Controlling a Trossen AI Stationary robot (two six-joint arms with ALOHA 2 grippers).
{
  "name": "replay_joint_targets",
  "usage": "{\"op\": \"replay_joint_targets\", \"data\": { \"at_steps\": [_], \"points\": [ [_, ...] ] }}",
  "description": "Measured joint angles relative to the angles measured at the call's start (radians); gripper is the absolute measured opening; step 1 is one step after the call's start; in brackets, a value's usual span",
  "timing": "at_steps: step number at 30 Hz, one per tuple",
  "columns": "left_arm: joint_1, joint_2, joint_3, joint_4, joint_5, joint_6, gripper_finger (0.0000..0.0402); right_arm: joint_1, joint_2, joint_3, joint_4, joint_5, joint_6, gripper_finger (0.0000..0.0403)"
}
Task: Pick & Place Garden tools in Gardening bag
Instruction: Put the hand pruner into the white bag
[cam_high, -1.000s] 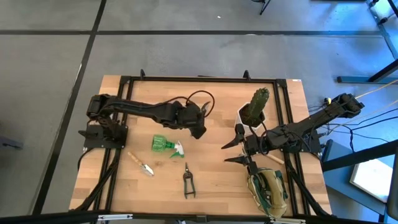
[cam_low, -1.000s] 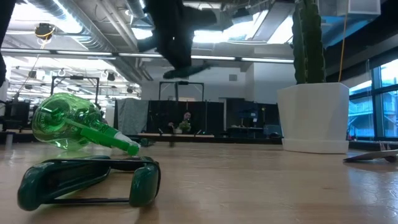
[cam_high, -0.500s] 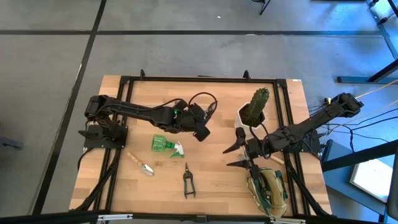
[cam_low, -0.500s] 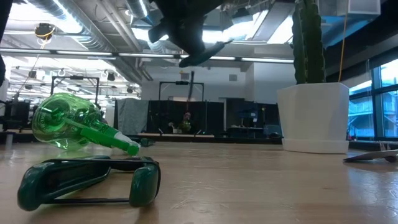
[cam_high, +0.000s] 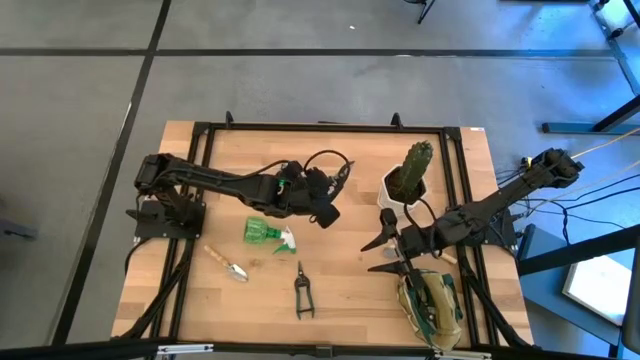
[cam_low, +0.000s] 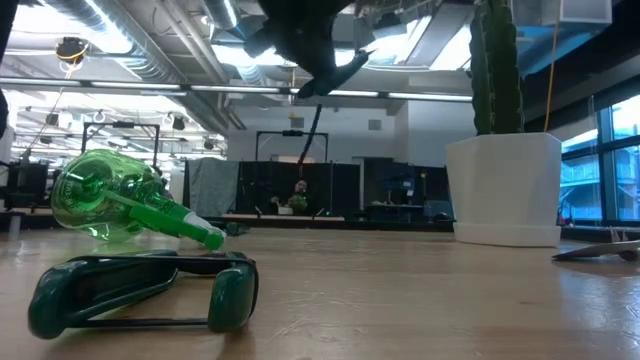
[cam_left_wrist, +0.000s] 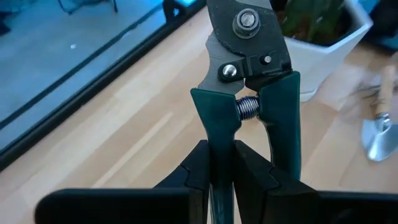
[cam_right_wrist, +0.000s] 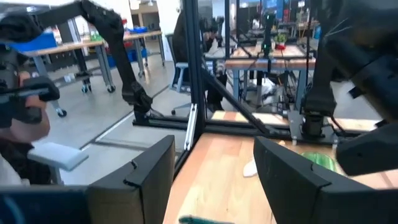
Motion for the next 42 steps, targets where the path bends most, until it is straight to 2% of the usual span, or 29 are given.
{"op": "replay_joint_targets", "data": {
  "at_steps": [23, 29, 42],
  "points": [
    [-0.223, -0.052, 0.001, 0.243, -0.301, 0.181, 0.0037, 0.0, 0.0, 0.0, 0.04, -0.017, 0.072, 0.0219],
    [-0.266, -0.052, -0.002, 0.246, -0.436, 0.162, 0.0037, 0.0, 0.0, 0.0, 0.049, -0.018, 0.074, 0.0219],
    [-0.336, -0.02, -0.003, 0.203, -0.644, 0.065, 0.0037, 0.0, 0.001, 0.0, 0.112, -0.002, 0.105, 0.0219]
  ]
}}
